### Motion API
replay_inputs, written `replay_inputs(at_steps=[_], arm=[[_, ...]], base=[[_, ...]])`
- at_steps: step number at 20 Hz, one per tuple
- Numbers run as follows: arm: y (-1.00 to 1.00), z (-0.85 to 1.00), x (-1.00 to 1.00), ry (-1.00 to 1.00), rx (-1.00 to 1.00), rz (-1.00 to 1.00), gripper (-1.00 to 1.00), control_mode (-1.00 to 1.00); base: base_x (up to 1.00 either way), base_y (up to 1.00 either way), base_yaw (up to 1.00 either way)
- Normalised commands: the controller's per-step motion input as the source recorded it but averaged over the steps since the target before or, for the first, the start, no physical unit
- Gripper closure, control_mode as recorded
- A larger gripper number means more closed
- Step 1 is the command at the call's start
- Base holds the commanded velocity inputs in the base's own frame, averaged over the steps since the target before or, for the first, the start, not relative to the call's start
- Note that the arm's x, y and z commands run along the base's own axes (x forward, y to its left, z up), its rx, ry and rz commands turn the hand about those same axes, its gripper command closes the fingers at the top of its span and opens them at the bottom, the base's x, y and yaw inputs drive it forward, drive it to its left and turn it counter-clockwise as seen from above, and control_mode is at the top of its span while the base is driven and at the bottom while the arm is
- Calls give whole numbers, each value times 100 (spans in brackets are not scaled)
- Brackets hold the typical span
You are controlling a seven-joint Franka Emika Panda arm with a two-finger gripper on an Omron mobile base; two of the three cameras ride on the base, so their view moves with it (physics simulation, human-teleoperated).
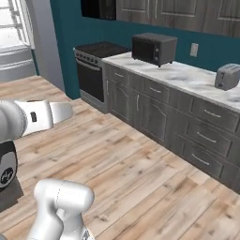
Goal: Take the cheese, steak, and tomato from the fridge and place them on the plate on the dining counter to create an appetizer plate.
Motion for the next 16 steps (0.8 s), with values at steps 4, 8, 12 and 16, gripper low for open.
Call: replay_inputs(at_steps=[4, 8, 12, 16], arm=[[0, 0, 0, 0, 0, 0, -100, 100], [0, 0, 0, 0, 0, 0, -100, 100], [0, 0, 0, 0, 0, 0, -100, 100], [0, 0, 0, 0, 0, 0, -100, 100]], base=[[100, -61, 24], [100, -43, 22], [100, -9, 31], [100, 0, 41]])
